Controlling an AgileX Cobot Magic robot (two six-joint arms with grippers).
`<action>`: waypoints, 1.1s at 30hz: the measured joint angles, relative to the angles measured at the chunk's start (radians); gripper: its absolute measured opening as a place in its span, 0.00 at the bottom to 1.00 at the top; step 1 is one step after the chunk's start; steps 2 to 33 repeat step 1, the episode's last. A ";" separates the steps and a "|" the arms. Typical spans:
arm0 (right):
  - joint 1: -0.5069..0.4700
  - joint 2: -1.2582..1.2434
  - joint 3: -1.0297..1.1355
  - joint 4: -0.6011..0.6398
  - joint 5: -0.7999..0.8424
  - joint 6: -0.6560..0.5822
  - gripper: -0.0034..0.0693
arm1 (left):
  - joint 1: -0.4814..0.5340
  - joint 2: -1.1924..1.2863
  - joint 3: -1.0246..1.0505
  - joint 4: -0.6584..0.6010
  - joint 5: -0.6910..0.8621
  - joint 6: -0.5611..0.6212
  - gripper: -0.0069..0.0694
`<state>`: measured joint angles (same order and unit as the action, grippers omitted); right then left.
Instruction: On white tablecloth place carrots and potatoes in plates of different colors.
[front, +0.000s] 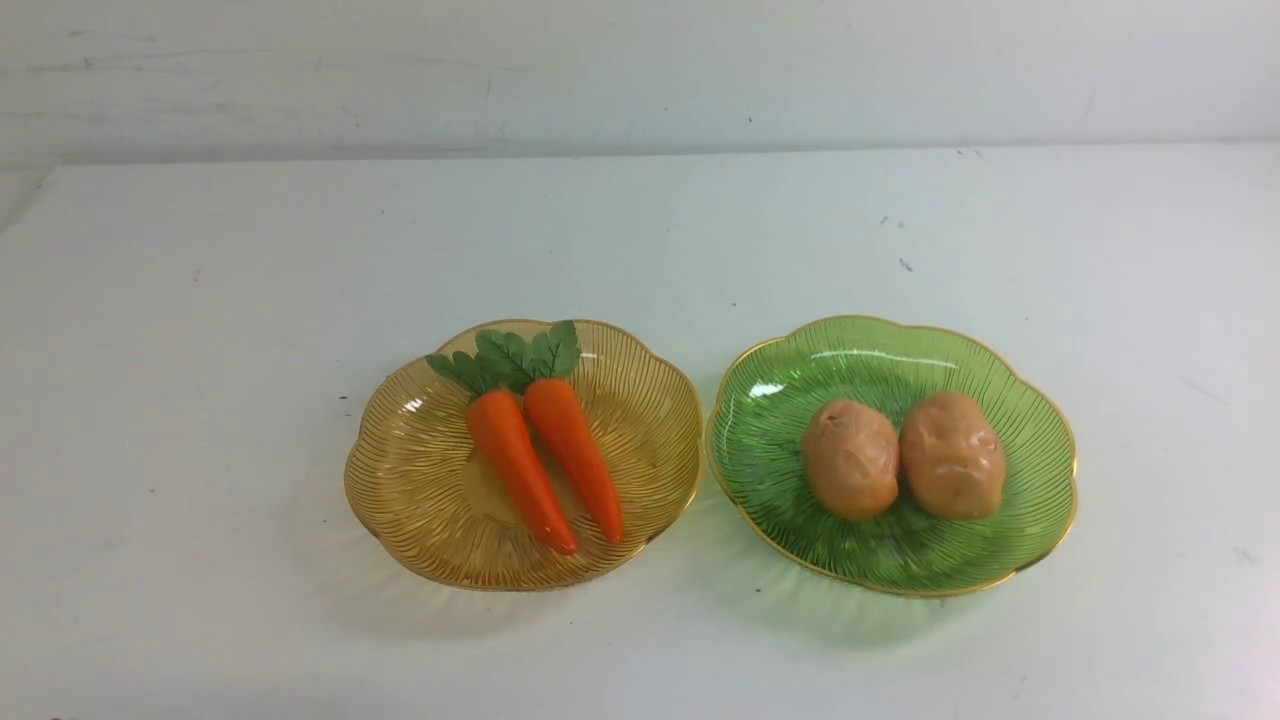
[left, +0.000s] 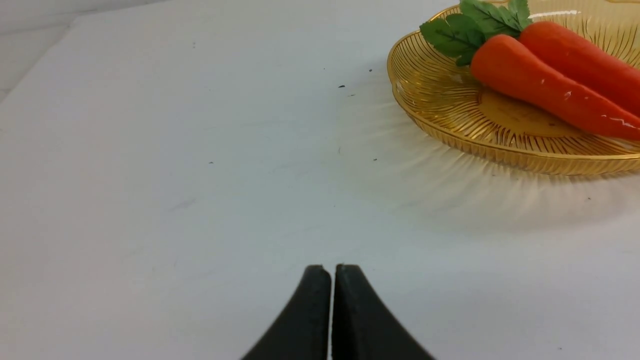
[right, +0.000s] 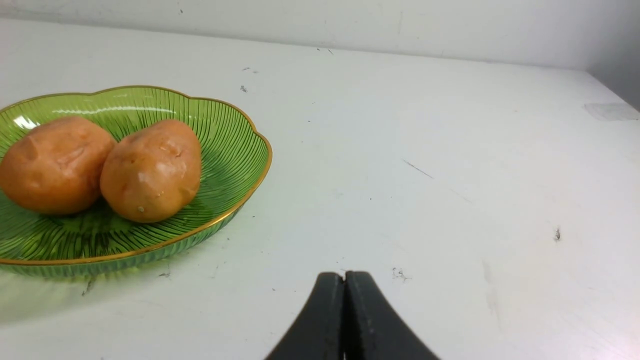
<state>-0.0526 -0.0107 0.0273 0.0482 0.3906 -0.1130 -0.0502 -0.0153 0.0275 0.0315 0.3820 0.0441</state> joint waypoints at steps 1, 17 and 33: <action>0.000 0.000 0.000 0.000 0.000 0.000 0.03 | 0.000 0.000 0.000 0.000 0.000 0.000 0.09; 0.000 0.000 0.000 0.000 0.000 0.000 0.03 | 0.000 0.000 0.000 0.000 0.000 0.000 0.09; 0.000 0.000 0.000 0.000 0.000 0.000 0.03 | 0.000 0.000 0.000 0.000 0.000 0.000 0.09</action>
